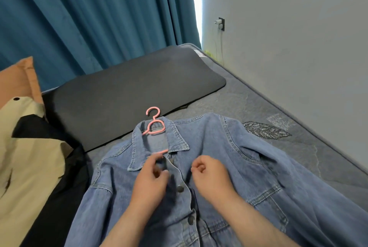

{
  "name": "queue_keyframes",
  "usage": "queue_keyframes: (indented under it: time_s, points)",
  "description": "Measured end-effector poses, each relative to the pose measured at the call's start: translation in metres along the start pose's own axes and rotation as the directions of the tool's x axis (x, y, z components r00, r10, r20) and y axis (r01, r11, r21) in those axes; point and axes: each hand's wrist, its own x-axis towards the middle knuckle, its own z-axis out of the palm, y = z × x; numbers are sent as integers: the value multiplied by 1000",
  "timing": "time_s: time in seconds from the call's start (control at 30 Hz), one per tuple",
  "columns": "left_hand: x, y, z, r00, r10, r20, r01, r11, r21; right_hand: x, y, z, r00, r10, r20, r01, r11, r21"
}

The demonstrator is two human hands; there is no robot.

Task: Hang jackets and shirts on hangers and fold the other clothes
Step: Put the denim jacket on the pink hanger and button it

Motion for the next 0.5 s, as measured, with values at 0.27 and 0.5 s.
queue_keyframes:
  time_s: [0.27,0.5]
  points:
    - [36,-16,-7,991,-11,134,-8,990,139,49,-14,41,933,-156,325,171,985,-17]
    - [39,-32,-3,999,-14,-48,18,996,89,54,-5,53,971,-25,239,61,987,-145]
